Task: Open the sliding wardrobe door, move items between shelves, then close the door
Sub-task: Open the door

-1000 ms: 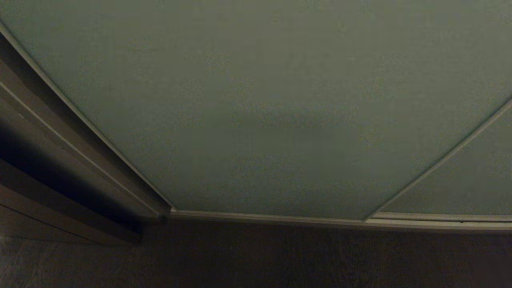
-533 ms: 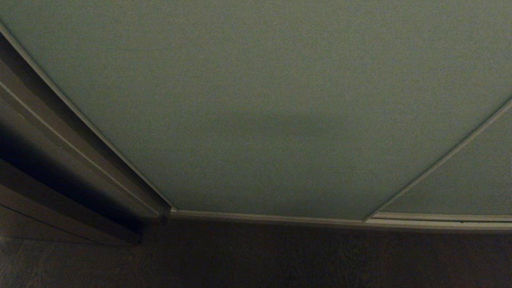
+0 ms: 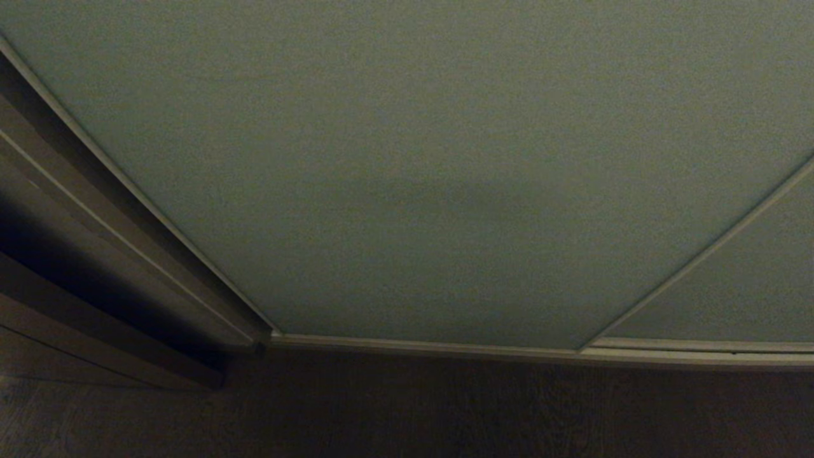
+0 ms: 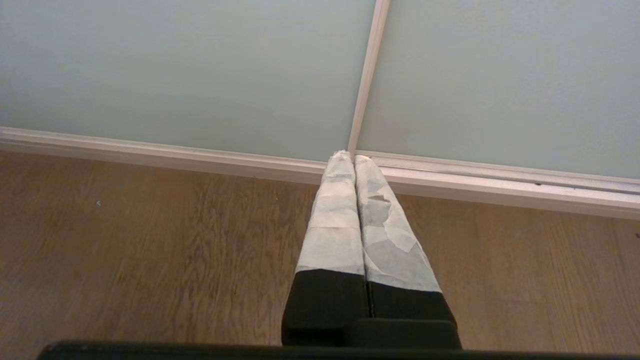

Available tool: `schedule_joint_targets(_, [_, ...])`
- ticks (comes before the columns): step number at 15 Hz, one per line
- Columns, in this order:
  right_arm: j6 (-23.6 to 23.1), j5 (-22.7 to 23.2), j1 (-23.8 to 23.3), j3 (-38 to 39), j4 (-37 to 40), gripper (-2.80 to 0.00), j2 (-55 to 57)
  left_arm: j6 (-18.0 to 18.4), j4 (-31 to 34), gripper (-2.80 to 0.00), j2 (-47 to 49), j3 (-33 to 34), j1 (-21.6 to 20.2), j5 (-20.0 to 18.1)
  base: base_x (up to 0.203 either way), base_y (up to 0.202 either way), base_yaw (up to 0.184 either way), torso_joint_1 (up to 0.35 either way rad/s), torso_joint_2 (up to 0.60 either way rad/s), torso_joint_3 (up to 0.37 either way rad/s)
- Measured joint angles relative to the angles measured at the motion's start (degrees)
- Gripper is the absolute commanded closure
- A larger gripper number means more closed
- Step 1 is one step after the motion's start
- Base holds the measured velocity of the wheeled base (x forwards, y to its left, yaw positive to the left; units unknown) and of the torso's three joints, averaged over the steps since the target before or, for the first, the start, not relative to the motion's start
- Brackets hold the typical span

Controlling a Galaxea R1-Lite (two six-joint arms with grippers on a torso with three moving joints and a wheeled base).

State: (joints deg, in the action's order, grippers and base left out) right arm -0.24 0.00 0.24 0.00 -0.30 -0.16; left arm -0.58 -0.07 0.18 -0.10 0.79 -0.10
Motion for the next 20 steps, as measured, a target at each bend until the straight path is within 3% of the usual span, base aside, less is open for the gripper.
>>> schedule_joint_targets(15, [0.0,0.0,0.0,0.0,0.0,0.0,0.0,0.5,-0.1,0.0,0.0,0.0,0.0,0.1,0.0,0.0,0.0,0.0,0.0,0.0])
schedule_joint_targets(20, [0.0,0.0,0.0,0.0,0.0,0.0,0.0,1.1,-1.5,0.0,0.3,-10.8,0.0,1.1,0.0,0.0,0.0,0.0,0.0,0.0])
